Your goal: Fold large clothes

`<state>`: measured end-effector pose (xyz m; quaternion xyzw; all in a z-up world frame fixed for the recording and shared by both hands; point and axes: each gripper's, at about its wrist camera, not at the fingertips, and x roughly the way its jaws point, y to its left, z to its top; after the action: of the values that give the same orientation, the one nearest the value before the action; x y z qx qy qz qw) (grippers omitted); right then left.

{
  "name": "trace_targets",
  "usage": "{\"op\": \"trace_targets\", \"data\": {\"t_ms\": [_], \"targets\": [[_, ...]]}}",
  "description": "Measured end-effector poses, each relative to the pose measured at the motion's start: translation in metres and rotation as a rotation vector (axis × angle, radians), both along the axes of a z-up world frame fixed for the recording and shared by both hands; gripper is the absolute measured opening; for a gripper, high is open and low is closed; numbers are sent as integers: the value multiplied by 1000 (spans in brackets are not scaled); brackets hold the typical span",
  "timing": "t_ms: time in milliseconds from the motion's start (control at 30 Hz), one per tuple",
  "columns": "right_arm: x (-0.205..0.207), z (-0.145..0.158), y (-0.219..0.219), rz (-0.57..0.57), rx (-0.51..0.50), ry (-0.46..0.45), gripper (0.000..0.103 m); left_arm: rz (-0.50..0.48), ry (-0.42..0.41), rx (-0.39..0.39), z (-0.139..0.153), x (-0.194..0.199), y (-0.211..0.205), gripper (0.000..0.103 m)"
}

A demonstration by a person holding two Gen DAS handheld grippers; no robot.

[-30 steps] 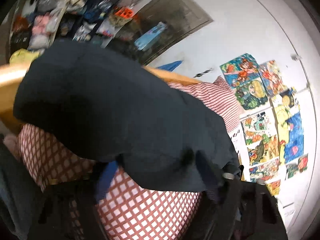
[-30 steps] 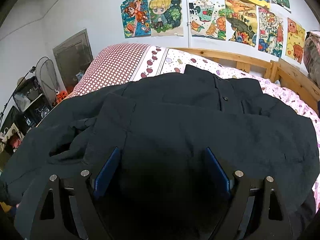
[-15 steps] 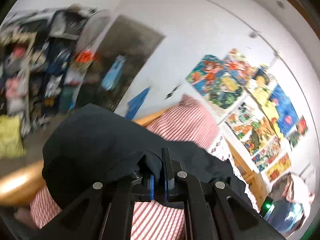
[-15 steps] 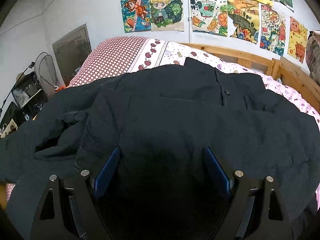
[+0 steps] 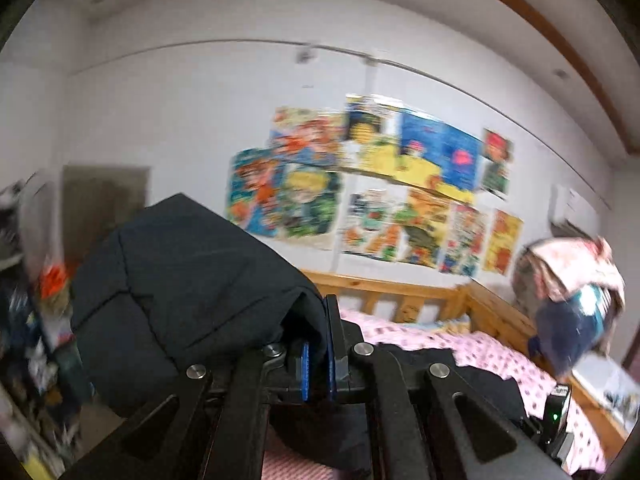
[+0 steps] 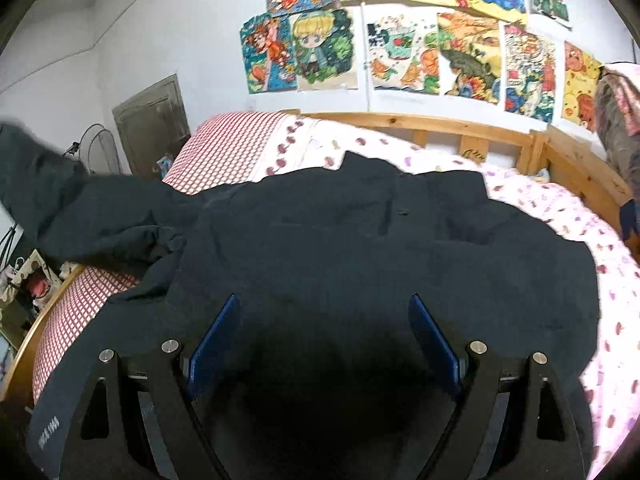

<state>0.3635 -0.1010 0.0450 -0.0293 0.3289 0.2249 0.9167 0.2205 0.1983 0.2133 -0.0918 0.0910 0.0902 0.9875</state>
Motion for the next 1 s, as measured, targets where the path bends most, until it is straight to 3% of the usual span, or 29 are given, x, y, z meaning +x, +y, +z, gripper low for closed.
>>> {"op": "trace_targets", "data": {"t_ms": [100, 200, 367, 700, 1000], "targets": [[5, 4, -24, -38, 16, 1, 82, -129, 24, 55, 12, 26, -37, 6], [9, 6, -49, -79, 67, 16, 82, -275, 76, 50, 13, 51, -69, 6], [14, 11, -88, -142, 122, 12, 82, -445, 172, 52, -9, 89, -125, 6], [25, 8, -137, -206, 131, 6, 82, -581, 344, 34, -85, 122, -187, 6], [22, -2, -155, -232, 146, 12, 82, -657, 521, 16, -154, 144, -215, 6]]}}
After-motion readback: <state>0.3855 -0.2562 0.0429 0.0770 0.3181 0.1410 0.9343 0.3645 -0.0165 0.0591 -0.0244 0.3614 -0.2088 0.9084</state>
